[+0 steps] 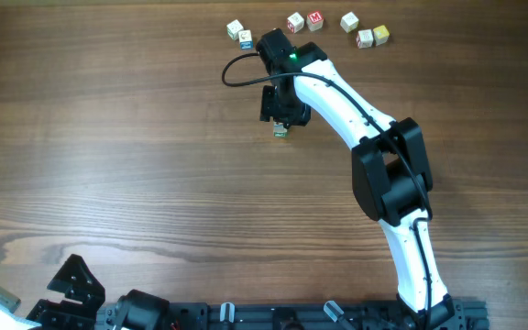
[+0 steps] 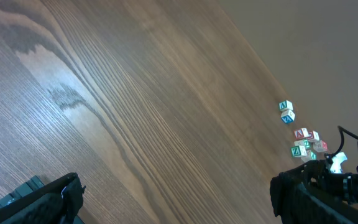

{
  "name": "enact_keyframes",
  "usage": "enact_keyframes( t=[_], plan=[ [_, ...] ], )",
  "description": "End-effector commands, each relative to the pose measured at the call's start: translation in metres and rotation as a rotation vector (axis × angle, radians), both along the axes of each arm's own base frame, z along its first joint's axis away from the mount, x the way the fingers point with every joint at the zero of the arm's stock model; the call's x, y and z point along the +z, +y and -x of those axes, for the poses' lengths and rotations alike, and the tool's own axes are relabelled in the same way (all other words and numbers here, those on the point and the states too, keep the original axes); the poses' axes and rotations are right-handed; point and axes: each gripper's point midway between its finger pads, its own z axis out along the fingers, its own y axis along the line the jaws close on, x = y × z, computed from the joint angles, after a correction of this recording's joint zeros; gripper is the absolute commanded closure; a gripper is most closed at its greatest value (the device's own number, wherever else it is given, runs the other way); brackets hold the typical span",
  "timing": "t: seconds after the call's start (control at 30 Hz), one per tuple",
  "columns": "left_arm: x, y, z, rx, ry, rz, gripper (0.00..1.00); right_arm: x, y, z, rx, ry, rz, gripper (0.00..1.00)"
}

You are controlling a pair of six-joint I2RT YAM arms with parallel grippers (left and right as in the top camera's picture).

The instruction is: Form a tower

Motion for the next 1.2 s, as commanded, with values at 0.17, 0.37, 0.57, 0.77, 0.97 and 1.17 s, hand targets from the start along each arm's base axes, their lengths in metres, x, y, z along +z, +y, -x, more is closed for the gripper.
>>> enact_keyframes(
  t=[0.17,0.37,0.57,0.77,0.97,1.17],
  plan=[
    [0.000,0.003,0.001,0.021,-0.009,0.000,0.00,-0.007,-0.004,-0.002,-0.017,0.004,0.017,0.48],
    [0.000,0.003,0.001,0.021,-0.009,0.000,0.00,-0.007,-0.004,-0.002,-0.020,0.005,0.017,0.54],
    [0.000,0.003,0.001,0.021,-0.009,0.000,0.00,-0.007,-0.004,-0.001,-0.025,0.008,0.018,0.52],
    [0.000,0.003,0.001,0.021,-0.009,0.000,0.00,-0.011,-0.004,0.000,-0.031,0.017,0.022,0.53],
    [0.000,0.003,0.001,0.021,-0.009,0.000,0.00,-0.021,-0.005,0.001,-0.042,0.035,0.030,0.51],
    [0.000,0.003,0.001,0.021,-0.009,0.000,0.00,-0.021,-0.004,-0.001,-0.042,0.027,0.026,0.50]
  ],
)
